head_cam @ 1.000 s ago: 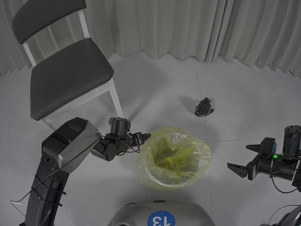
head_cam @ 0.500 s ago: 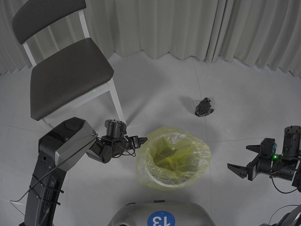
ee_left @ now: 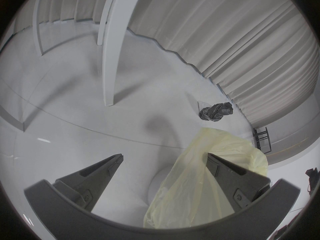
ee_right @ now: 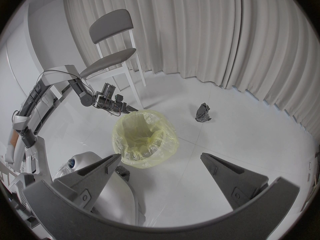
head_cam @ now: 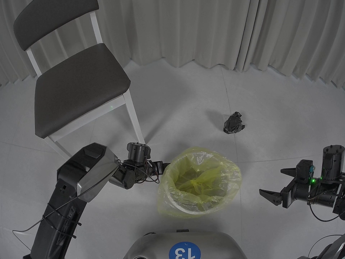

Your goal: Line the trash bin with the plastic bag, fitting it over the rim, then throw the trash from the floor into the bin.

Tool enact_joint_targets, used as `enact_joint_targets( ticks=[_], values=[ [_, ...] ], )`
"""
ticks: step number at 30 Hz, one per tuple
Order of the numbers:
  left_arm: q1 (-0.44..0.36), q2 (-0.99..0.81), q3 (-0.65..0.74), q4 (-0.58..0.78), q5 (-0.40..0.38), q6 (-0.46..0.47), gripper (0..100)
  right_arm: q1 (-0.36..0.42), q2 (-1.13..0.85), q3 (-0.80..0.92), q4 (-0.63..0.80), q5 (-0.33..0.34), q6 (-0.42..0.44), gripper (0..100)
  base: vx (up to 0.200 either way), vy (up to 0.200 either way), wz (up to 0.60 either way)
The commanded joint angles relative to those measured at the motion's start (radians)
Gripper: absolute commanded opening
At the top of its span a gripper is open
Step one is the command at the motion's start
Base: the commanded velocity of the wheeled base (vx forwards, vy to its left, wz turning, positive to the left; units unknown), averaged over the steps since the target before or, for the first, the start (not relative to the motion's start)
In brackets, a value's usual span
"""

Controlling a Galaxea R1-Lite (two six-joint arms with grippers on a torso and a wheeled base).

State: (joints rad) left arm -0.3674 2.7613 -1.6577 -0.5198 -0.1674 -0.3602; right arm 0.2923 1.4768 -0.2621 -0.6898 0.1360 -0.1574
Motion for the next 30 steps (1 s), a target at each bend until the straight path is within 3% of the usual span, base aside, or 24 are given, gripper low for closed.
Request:
enact_joint_targets(
  ticks=[1, 15, 25, 30],
  values=[
    [0.002, 0.023, -0.007, -0.003, 0.0, 0.0, 100, 0.001, 0.011, 0.0, -0.001, 0.001, -0.001, 100, 0.0, 0.0, 0.0],
    [0.064, -0.011, 0.026, -0.02, 0.011, -0.009, 100, 0.005, 0.031, 0.006, -0.001, 0.001, -0.002, 100, 0.0, 0.0, 0.0],
    [0.05, -0.072, 0.121, -0.117, 0.005, -0.045, 100, 0.013, 0.031, 0.003, -0.004, -0.001, 0.003, 100, 0.0, 0.0, 0.0],
    [0.051, -0.13, 0.156, -0.135, 0.002, -0.098, 100, 0.096, 0.028, -0.022, -0.005, -0.004, 0.055, 100, 0.0, 0.0, 0.0]
  ],
)
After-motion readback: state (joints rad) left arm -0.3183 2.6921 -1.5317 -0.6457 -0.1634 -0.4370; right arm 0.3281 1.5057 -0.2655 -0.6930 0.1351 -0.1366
